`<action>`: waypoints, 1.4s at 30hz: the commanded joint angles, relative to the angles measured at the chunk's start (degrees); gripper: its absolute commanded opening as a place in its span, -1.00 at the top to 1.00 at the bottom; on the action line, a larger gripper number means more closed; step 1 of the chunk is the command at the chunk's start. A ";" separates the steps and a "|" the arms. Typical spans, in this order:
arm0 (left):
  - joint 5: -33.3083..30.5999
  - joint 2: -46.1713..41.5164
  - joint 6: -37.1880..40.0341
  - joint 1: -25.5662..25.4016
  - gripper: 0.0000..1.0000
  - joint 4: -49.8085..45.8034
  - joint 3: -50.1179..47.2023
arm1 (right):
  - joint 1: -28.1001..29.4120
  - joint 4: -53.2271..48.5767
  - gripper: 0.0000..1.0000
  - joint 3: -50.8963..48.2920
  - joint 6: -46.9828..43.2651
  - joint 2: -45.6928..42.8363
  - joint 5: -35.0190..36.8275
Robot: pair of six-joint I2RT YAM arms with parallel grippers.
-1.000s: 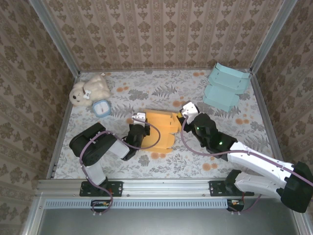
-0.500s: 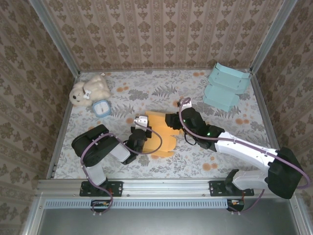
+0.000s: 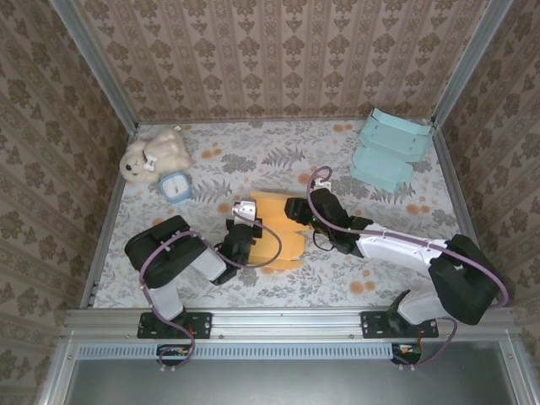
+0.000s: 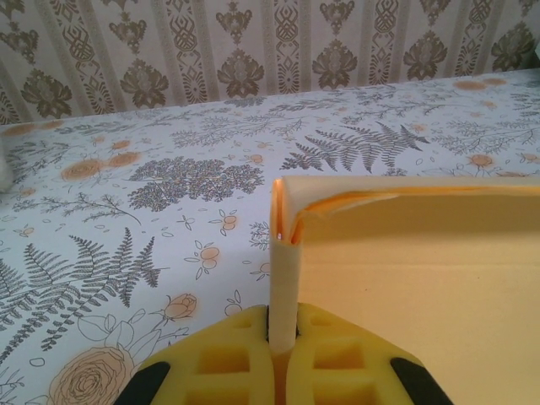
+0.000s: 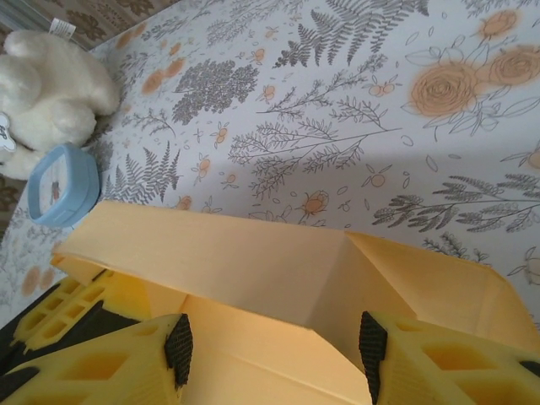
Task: Fold the paper box
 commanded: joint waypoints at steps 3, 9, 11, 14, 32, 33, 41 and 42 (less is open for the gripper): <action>-2.19 1.38 0.69 -1.25 1.00 2.11 1.90 | -0.26 7.22 -0.14 -0.52 3.91 1.70 -5.12; -2.66 2.48 -0.11 -2.16 1.00 2.04 2.67 | -0.33 12.02 -0.14 -1.24 7.19 2.79 -9.43; -2.79 2.59 -0.69 -2.19 1.00 2.06 2.61 | -0.36 12.59 -0.14 -2.07 6.97 2.32 -8.58; -2.83 2.42 -1.88 -2.11 1.00 2.02 2.15 | -0.76 13.14 -0.14 -4.01 6.24 1.22 -7.15; -4.69 2.84 -4.41 -2.17 1.00 1.67 1.23 | -1.35 5.80 -0.19 -10.39 -4.68 1.22 2.97; -4.69 2.75 -4.41 -2.12 1.00 1.67 1.18 | -1.40 5.66 -0.20 -10.16 -4.64 1.75 3.02; -4.16 2.92 -5.19 -2.35 1.00 1.67 1.18 | -1.57 6.59 -0.27 -10.24 -3.58 4.41 3.70; -4.11 3.00 -5.19 -2.34 1.00 1.67 1.21 | -1.57 6.87 -0.27 -10.27 -3.50 4.65 3.72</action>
